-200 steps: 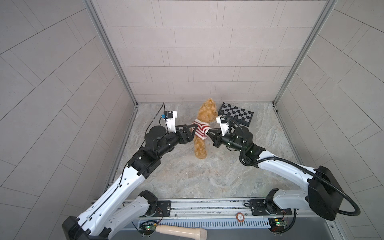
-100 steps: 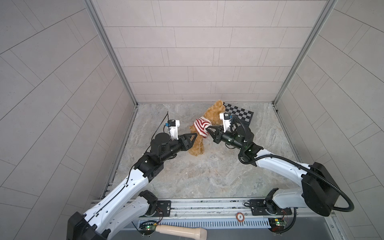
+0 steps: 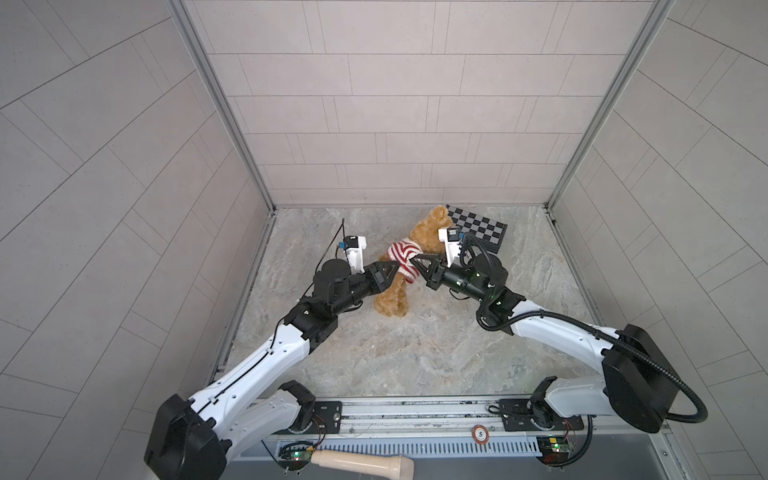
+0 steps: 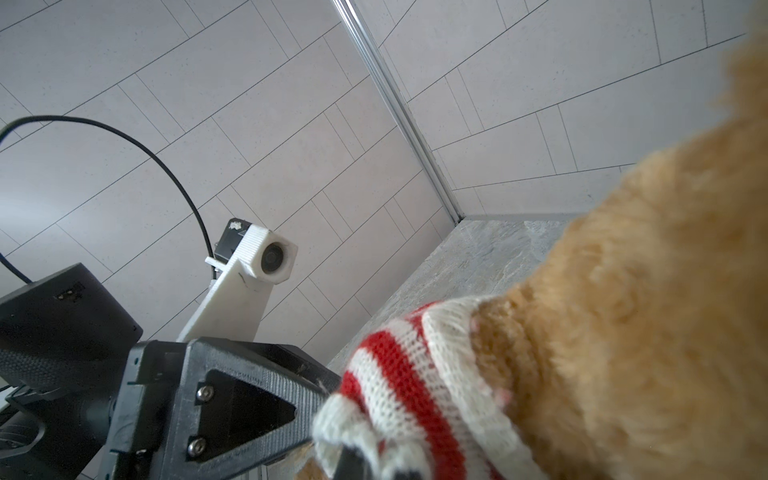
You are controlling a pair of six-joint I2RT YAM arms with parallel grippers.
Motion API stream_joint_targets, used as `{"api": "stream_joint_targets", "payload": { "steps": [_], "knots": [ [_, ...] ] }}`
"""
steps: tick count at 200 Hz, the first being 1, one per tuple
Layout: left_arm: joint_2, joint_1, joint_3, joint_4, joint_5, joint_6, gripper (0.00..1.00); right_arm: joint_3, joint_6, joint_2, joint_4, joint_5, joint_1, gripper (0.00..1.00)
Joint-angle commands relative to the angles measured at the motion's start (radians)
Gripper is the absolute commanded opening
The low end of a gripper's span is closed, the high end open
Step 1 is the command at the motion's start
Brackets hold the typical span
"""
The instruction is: Dress the teddy bear
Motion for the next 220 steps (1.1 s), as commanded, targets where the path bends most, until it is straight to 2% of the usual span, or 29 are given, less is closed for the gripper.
{"api": "stream_joint_targets", "payload": {
  "steps": [1, 22, 50, 79, 109, 114, 153, 203, 220],
  "knots": [
    [0.018, 0.001, 0.022, 0.038, 0.008, -0.012, 0.39, 0.0, 0.03, 0.001, 0.103, -0.027, 0.006, 0.0],
    [0.027, 0.001, 0.017, 0.069, -0.002, -0.025, 0.4, 0.003, 0.037, 0.004, 0.109, -0.037, 0.007, 0.0],
    [0.031, 0.001, 0.034, 0.047, -0.01, 0.005, 0.0, 0.002, 0.036, -0.006, 0.1, -0.045, 0.007, 0.0],
    [0.013, 0.014, 0.031, 0.0, -0.034, 0.051, 0.0, 0.0, 0.028, -0.029, 0.075, -0.055, 0.005, 0.0],
    [-0.021, 0.065, -0.006, -0.051, -0.055, 0.1, 0.0, -0.01, 0.052, -0.054, 0.079, -0.088, -0.015, 0.0],
    [-0.028, 0.106, -0.012, -0.067, -0.062, 0.112, 0.0, -0.011, 0.052, -0.061, 0.075, -0.091, -0.017, 0.0],
    [-0.043, 0.212, -0.072, -0.071, -0.036, 0.155, 0.0, -0.006, 0.078, -0.088, 0.068, -0.142, -0.021, 0.0],
    [-0.033, 0.219, -0.056, -0.074, -0.036, 0.216, 0.0, -0.007, 0.228, -0.029, 0.243, -0.21, -0.021, 0.0],
    [-0.03, 0.217, -0.056, -0.046, 0.0, 0.227, 0.0, -0.004, 0.263, -0.004, 0.292, -0.23, -0.017, 0.0]
  ]
}}
